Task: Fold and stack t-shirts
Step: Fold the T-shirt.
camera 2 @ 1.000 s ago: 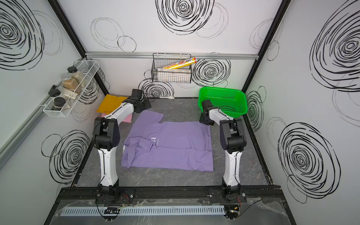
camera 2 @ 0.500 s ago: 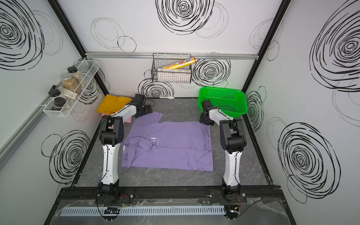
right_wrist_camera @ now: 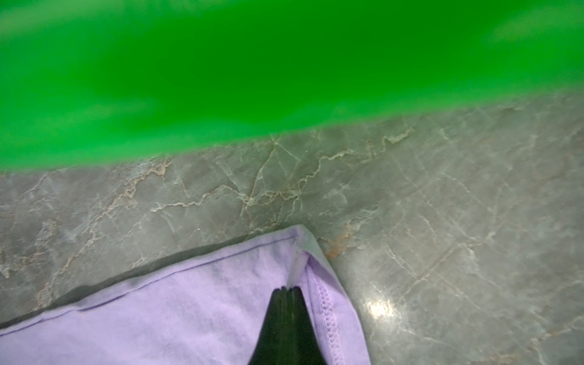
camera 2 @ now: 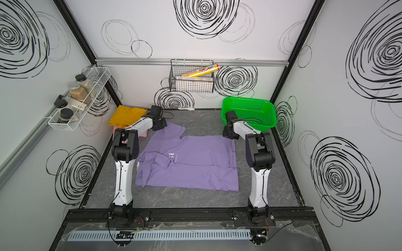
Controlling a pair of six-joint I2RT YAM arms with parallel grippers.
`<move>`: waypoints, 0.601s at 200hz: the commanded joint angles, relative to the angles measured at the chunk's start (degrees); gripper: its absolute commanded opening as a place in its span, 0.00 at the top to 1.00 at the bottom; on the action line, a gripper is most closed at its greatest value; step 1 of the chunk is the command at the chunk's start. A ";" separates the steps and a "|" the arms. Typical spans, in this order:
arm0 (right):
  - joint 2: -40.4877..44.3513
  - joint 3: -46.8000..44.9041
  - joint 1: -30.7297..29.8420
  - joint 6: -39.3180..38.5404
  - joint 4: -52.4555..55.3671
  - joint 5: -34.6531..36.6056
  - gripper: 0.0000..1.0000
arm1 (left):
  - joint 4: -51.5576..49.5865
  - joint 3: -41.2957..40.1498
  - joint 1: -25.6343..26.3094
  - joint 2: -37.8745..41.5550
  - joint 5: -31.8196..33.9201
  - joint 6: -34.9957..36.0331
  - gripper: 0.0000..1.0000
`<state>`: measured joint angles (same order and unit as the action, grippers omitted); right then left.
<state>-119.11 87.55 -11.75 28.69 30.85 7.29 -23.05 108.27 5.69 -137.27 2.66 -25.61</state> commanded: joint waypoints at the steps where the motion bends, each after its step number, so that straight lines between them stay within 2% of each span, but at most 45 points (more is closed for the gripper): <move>1: -0.71 1.56 0.37 -0.47 1.23 -0.57 1.00 | -0.24 -0.50 0.54 3.62 0.72 0.30 1.00; 69: 2.68 1.69 0.37 -3.37 2.27 0.09 1.00 | -1.56 -0.58 1.42 11.36 2.09 -0.09 1.00; 120: 6.27 0.79 0.32 -4.14 4.35 0.16 1.00 | -1.14 -7.89 2.30 18.35 3.23 -0.36 1.00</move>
<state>-117.62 87.57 -11.75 25.67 32.29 6.90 -24.93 104.60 7.53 -122.98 4.49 -25.69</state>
